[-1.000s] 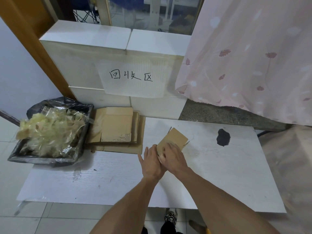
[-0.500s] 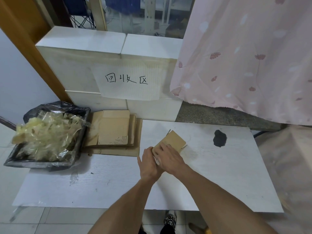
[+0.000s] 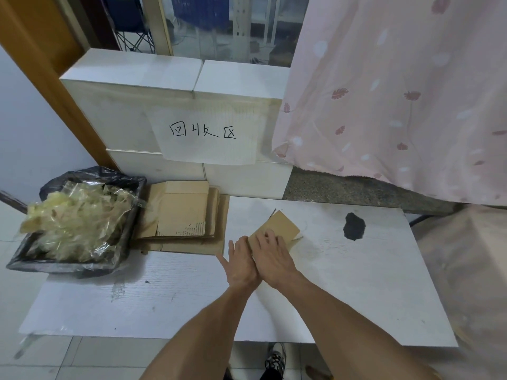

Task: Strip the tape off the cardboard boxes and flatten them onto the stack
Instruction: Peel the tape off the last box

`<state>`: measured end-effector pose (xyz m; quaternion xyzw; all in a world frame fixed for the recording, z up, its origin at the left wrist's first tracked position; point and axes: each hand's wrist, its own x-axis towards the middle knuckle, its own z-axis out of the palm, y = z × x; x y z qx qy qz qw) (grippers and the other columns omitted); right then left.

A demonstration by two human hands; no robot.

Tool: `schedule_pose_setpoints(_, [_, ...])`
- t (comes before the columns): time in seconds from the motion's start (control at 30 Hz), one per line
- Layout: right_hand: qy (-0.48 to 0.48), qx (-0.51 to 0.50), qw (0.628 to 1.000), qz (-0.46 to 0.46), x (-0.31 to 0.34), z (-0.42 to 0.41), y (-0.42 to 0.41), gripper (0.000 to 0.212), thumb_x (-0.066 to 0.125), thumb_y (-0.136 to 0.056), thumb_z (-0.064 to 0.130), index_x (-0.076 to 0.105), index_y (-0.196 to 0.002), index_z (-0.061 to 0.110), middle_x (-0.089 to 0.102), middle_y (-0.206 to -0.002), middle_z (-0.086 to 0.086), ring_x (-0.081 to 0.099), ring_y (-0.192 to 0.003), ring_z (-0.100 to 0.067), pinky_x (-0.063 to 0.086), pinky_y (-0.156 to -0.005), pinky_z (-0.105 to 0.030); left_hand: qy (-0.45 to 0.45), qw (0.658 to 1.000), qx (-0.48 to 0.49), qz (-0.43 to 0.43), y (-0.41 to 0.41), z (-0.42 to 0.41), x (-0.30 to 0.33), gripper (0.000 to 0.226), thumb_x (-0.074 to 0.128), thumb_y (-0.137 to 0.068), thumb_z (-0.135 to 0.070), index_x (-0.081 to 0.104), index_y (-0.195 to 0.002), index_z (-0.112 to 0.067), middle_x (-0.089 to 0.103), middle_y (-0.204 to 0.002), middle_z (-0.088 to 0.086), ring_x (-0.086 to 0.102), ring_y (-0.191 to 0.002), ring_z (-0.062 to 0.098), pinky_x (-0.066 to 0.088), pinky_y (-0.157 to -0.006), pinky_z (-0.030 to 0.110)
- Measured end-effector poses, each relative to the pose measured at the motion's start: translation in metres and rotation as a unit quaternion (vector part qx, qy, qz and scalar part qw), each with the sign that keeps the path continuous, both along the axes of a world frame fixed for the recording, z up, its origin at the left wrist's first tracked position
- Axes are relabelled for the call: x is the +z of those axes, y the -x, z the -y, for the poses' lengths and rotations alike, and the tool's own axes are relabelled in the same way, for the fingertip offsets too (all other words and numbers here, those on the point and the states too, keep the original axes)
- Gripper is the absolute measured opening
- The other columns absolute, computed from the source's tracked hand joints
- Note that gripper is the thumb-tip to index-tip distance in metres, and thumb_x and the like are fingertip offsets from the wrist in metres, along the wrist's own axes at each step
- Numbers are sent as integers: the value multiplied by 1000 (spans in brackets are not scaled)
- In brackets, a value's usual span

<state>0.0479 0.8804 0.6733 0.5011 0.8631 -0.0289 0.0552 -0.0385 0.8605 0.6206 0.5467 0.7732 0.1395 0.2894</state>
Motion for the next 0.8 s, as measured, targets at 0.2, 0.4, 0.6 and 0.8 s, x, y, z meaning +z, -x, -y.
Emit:
schedule_pose_setpoints(0.2, [60,-36,996,-50,3,6,-15,34,48,-99,16,44,-133,13,42,-139,-10,30,-133,-29,29,-111,-39,-21,998,-39,-43,-5,2,1,58,57,-84,-48,32,-131,-24,43,-137,-7,10,-152,24,0,-118,59])
schedule_pose_setpoints(0.4, [23,-122,973,-195,12,-1,-27,10,54,-95,16,57,-98,25,59,-108,8,43,-116,-18,28,-92,-25,-76,995,-17,-56,-7,-3,15,79,56,-79,-58,26,-140,-18,42,-144,-1,14,-151,25,-18,-116,54])
schedule_pose_setpoints(0.6, [52,-260,910,-320,29,-14,-32,17,54,-94,18,49,-109,22,62,-94,7,37,-109,-17,38,-89,-29,-139,982,-53,-113,2,-13,42,93,61,-62,-74,39,-138,-25,49,-131,-5,35,-139,23,-10,-119,51])
schedule_pose_setpoints(0.8, [63,-255,918,-298,35,-11,-39,36,50,-86,5,51,-118,22,66,-100,3,40,-114,-19,36,-91,-24,-38,962,-148,-226,-7,-26,75,77,65,-75,-53,30,-140,-32,44,-136,-1,21,-146,30,-24,-111,61])
